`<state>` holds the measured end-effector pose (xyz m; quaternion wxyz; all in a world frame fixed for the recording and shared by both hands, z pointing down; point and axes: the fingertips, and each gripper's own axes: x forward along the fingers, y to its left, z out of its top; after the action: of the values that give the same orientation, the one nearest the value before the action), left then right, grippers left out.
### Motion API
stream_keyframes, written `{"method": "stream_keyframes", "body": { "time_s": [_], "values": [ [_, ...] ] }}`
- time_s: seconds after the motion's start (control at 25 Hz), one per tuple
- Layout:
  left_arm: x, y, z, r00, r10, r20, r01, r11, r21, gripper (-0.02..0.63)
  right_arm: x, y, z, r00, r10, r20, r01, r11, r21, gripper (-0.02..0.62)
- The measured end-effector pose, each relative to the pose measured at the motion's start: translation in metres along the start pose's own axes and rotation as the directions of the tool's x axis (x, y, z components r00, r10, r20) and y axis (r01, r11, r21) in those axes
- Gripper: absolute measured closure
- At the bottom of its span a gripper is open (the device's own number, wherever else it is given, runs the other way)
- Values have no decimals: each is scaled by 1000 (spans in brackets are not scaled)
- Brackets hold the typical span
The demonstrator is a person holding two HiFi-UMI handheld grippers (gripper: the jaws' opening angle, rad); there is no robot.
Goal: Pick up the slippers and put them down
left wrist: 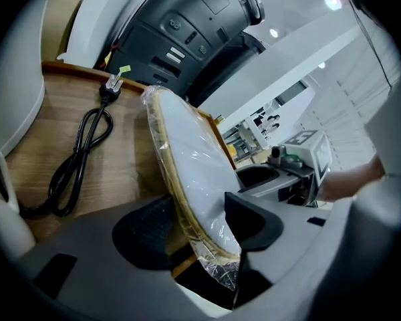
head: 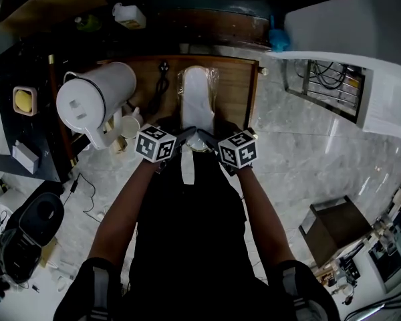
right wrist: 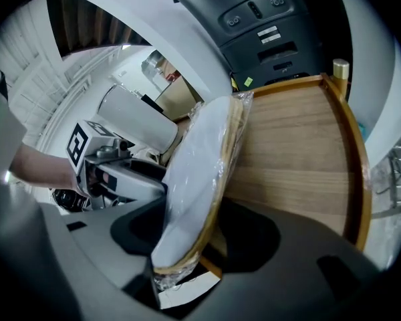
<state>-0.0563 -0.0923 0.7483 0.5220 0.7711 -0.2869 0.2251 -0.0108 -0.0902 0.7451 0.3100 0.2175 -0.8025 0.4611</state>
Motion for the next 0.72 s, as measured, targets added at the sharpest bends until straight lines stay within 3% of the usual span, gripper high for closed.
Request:
{"method": "stream_keyframes", "body": {
  "time_s": [0.72],
  "values": [
    [-28,-28,17,998,-14,54,12,1000,28,356,-30,26,17,998,-9,63,9,1000,4,357]
  ]
}}
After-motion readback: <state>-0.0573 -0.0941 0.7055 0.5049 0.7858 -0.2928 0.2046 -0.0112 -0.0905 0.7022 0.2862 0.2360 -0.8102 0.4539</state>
